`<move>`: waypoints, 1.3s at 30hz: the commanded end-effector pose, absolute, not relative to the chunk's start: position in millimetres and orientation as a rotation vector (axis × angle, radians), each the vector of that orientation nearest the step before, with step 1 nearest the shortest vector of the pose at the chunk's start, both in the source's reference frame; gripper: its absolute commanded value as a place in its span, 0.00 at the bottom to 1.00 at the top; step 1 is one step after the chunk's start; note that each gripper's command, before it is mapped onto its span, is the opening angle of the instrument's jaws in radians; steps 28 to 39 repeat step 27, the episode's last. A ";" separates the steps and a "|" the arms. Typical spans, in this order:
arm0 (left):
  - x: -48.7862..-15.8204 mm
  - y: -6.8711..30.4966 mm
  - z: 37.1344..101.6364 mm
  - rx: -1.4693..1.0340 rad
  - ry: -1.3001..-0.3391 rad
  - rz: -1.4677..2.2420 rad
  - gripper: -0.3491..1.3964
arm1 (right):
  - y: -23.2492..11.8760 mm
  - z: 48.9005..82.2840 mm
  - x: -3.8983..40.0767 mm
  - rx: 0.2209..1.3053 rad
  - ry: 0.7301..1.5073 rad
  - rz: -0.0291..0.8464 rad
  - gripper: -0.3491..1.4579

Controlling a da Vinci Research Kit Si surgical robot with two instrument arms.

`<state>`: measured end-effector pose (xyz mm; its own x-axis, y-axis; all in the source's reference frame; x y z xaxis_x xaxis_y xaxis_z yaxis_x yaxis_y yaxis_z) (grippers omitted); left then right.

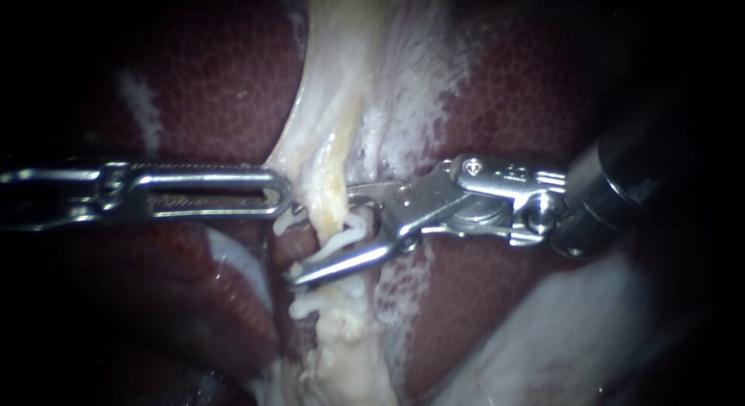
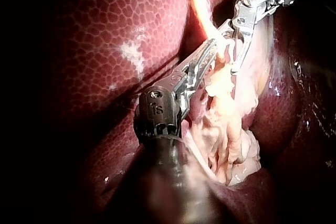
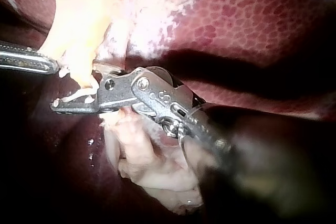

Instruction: Clipping third clip left tube

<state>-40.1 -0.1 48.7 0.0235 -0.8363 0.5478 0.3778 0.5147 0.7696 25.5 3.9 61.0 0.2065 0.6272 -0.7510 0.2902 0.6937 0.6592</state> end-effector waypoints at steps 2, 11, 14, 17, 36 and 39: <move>-40.1 -0.2 48.8 0.476 -1.209 -0.996 0.00 | 3.8 61.3 25.5 0.832 1.386 0.277 0.45; -40.2 -0.2 48.9 0.475 -1.209 -0.996 0.00 | 4.7 62.7 24.5 0.925 1.342 0.376 0.00; -40.2 -0.3 48.9 0.475 -1.209 -0.996 0.00 | 4.7 63.1 24.4 0.925 1.342 0.374 0.00; -40.2 -0.3 48.9 0.475 -1.209 -0.996 0.00 | 4.4 63.2 24.5 0.924 1.342 0.372 0.00; -40.3 -0.2 48.9 0.475 -1.209 -0.997 0.00 | 3.9 63.4 24.5 0.926 1.340 0.373 0.00; -40.3 -0.2 48.9 0.475 -1.209 -0.997 0.00 | 3.9 63.4 24.5 0.926 1.340 0.373 0.00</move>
